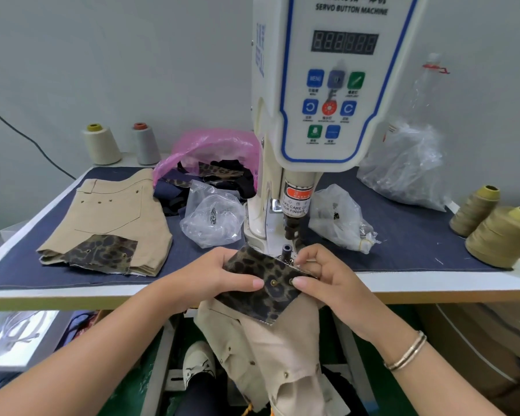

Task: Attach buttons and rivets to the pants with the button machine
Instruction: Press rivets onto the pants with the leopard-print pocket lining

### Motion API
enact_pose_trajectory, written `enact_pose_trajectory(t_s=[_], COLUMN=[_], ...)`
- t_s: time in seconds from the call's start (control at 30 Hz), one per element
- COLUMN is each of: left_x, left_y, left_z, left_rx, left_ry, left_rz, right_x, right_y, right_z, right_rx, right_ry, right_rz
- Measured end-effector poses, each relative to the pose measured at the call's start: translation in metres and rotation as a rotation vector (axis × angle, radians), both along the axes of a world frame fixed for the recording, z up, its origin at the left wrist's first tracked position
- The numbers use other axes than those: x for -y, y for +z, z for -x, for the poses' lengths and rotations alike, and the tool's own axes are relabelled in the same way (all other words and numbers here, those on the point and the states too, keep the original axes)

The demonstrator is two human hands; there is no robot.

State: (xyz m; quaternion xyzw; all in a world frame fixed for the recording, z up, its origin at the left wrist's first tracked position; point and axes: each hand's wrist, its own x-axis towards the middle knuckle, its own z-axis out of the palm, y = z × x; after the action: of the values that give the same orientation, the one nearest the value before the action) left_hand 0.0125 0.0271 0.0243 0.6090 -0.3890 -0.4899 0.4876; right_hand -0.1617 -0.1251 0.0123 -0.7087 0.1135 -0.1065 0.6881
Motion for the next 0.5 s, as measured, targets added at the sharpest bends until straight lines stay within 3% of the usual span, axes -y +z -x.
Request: enact_pose_trajectory(t_s=[0.1, 0.2, 0.3, 0.4, 0.5], left_x=[-0.008, -0.016, -0.028, -0.037, -0.046], left_y=[0.006, 0.003, 0.003, 0.004, 0.005], left_z=[-0.002, -0.004, -0.006, -0.009, -0.021], left_rx=[0.243, 0.866, 1.433, 1.655, 1.797], left_ry=[-0.022, 0.049, 0.058, -0.026, 0.016], left_rz=[0.058, 0.197, 0.416, 0.561, 0.586], right_x=[-0.005, -0.013, -0.024, -0.032, -0.032], right_y=[0.003, 0.003, -0.002, -0.01, -0.019], right_z=[-0.006, -0.013, -0.019, -0.021, -0.022], right_rx=[-0.138, -0.156, 0.056, 0.254, 0.155], right_ry=[0.042, -0.06, -0.263, -0.316, -0.279], right_rz=[0.172, 0.523, 0.843, 1.16, 1.031])
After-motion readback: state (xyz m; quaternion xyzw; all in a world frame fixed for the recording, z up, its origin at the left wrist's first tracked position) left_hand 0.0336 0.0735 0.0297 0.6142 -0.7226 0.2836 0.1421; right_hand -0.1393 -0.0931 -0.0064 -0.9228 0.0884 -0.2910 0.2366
